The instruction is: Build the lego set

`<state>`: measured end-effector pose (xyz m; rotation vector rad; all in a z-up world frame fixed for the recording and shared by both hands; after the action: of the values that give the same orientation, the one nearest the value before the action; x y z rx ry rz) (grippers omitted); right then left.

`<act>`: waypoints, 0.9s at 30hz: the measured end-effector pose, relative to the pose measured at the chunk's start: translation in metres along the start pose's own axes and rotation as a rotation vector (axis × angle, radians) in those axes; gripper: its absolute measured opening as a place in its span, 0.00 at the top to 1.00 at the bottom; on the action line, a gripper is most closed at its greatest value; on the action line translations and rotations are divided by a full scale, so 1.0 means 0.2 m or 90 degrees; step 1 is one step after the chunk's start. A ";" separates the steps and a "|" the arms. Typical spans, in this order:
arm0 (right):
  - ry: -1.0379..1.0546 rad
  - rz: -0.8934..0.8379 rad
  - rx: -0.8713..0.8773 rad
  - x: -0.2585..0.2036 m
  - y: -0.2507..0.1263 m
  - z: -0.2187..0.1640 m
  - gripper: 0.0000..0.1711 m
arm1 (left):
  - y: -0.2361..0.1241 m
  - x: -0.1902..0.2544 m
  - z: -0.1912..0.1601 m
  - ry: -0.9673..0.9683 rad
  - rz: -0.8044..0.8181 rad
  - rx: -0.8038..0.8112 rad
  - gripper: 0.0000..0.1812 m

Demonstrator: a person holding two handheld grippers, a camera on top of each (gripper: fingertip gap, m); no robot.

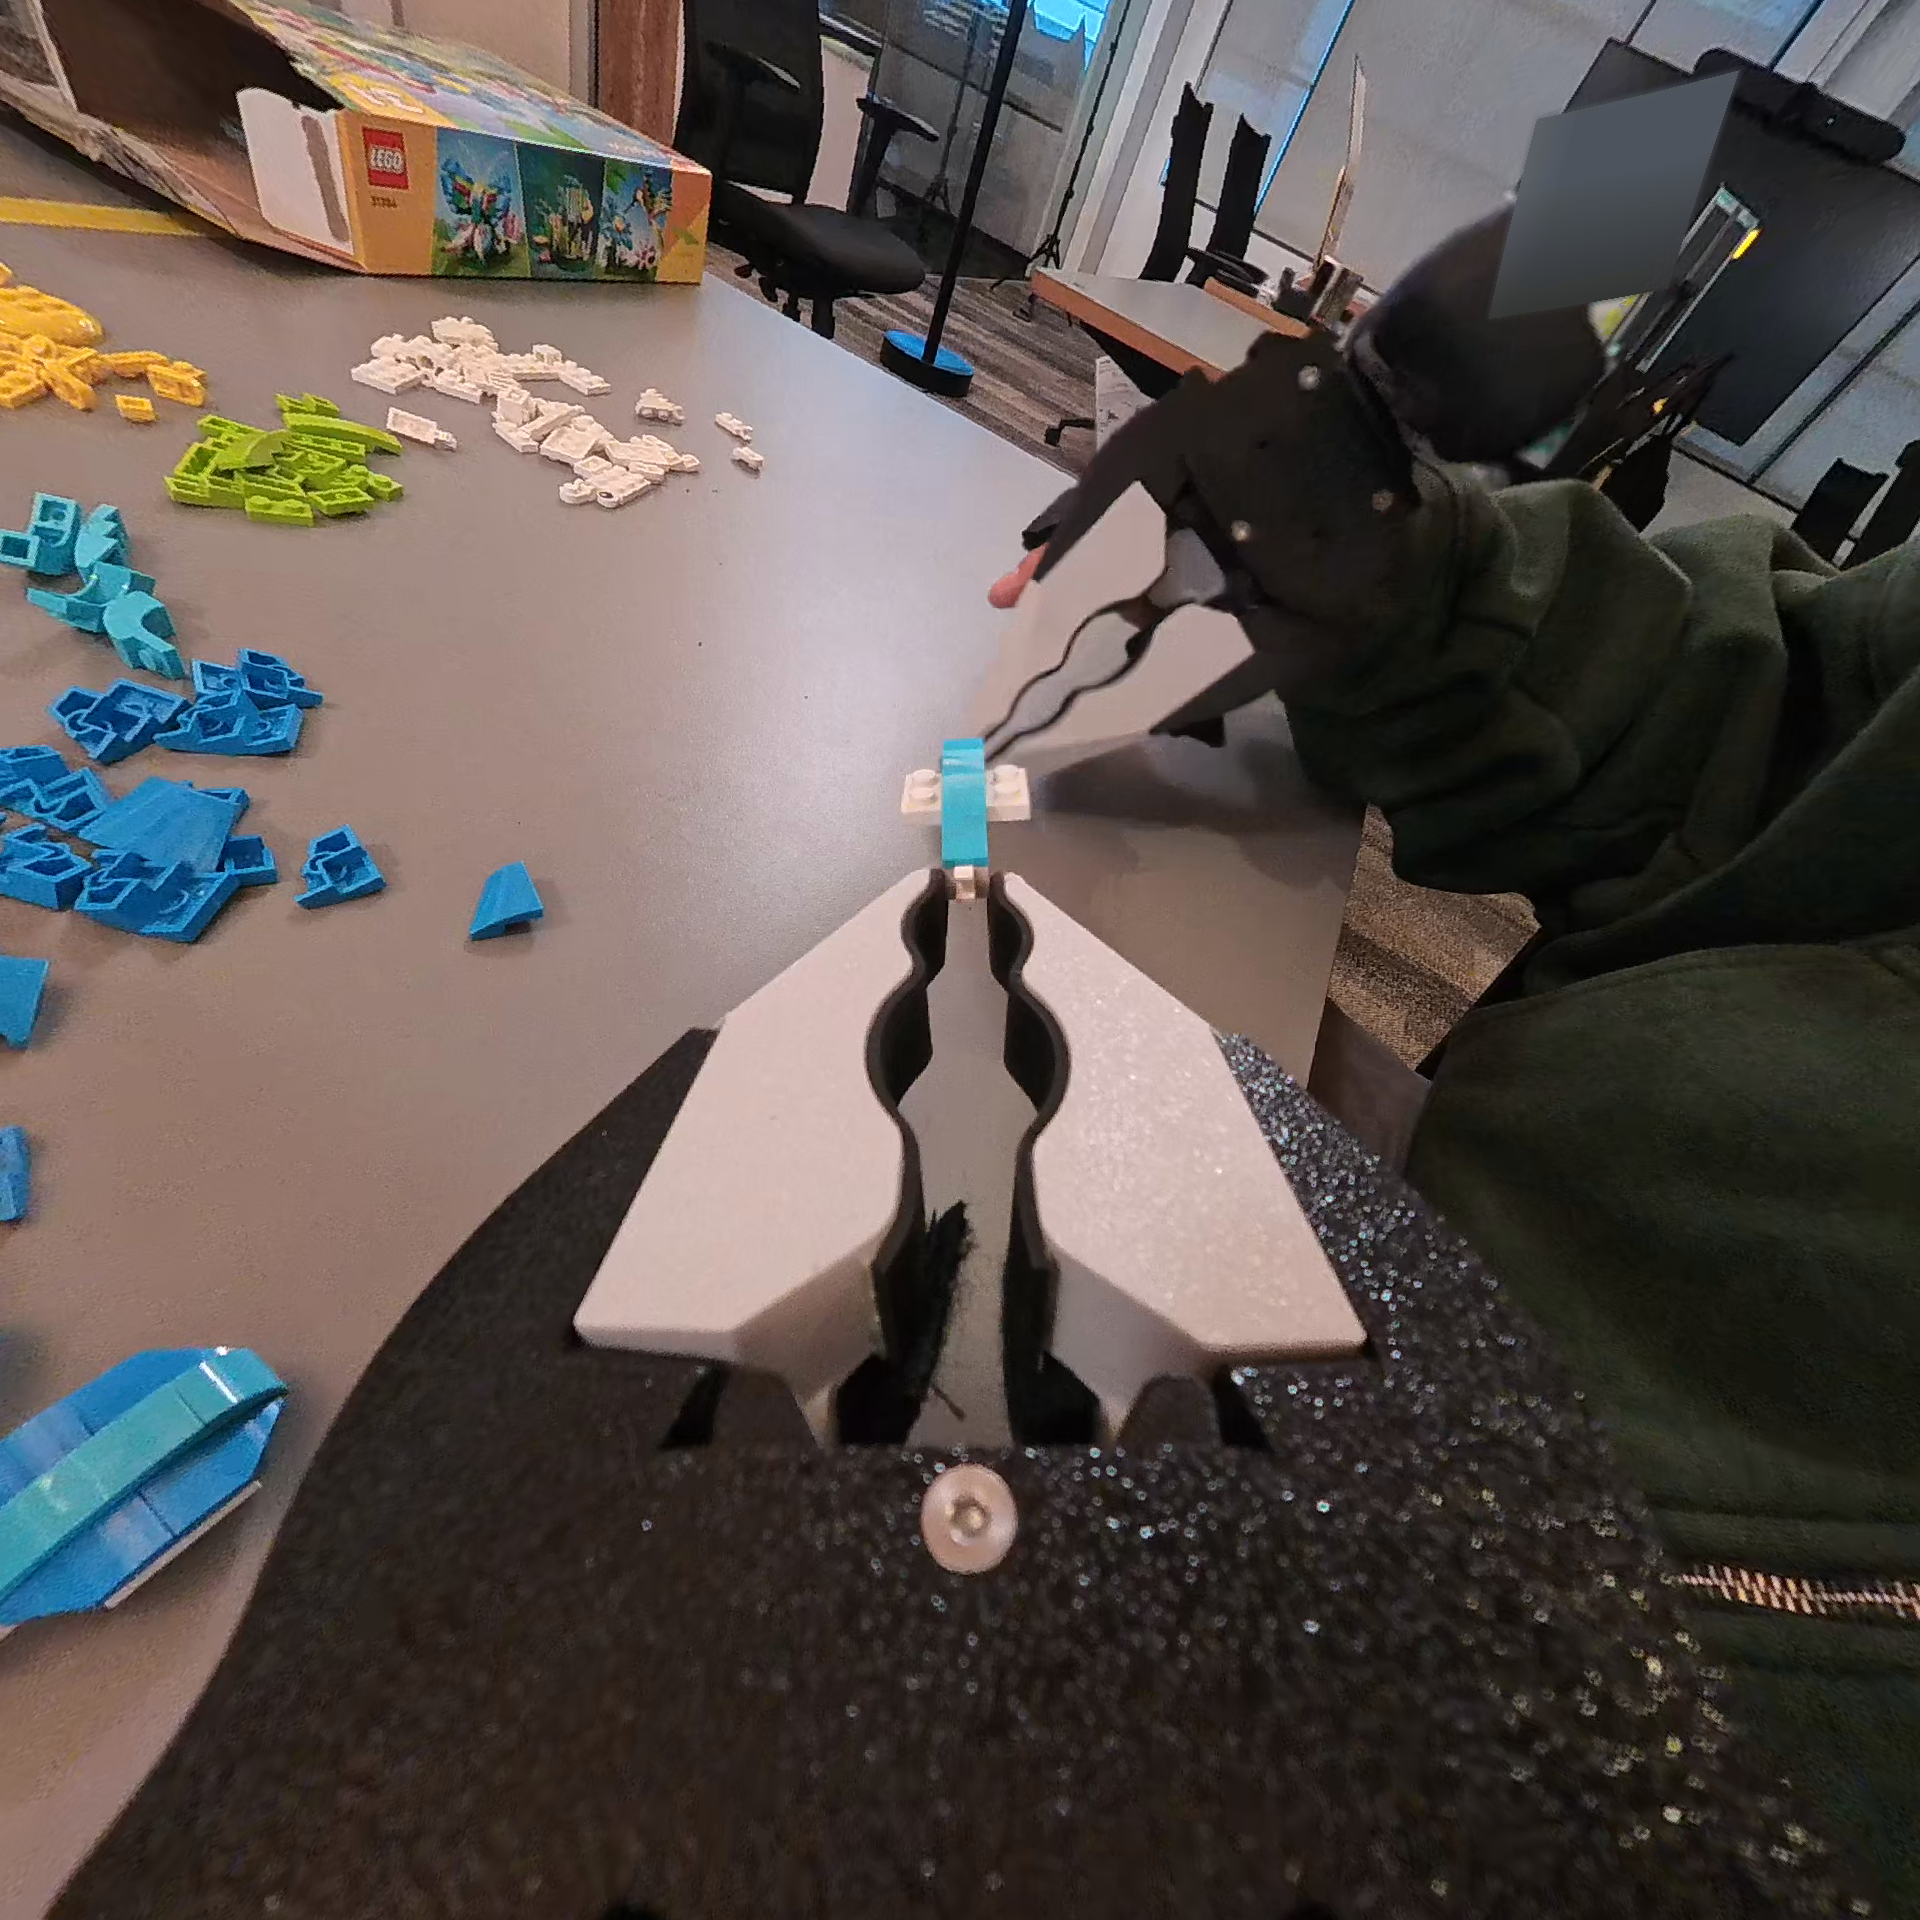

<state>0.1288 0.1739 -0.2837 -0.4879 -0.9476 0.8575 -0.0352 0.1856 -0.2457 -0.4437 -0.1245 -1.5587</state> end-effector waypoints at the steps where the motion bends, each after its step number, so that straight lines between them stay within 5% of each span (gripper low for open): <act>1: 0.058 -0.001 0.009 0.02 0.01 0.00 1.00 | 0.00 0.00 0.00 0.000 0.000 0.000 0.97; 7: 0.576 0.205 0.161 0.09 -0.02 0.03 1.00 | 0.00 0.00 0.00 0.003 0.000 -0.003 0.97; 10: 0.710 0.248 0.153 0.13 0.00 -0.04 1.00 | 0.01 0.00 -0.01 0.006 0.000 -0.009 0.97; 17: 0.714 0.209 0.084 0.13 0.03 -0.13 1.00 | 0.01 0.01 -0.01 0.008 -0.002 -0.013 0.97; 21: 0.639 0.180 0.099 0.14 0.01 -0.11 0.89 | 0.01 0.01 -0.01 0.007 -0.004 -0.014 0.97; 27: 0.511 0.125 0.071 0.11 -0.02 -0.14 0.88 | 0.01 0.01 -0.01 0.005 -0.008 -0.015 0.97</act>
<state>0.1610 0.1889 -0.2854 -0.7568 -0.1167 0.7824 -0.0335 0.1827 -0.2476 -0.4567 -0.1033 -1.5752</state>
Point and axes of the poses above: each gripper's, where its closed fingertips meet, y out along the fingers, z out of its top, x = y × z across the jaws, the point moved 4 cm from there along -y, back along the fingers, and after that the axes turned 7 degrees about -z, right-handed, at the moved point
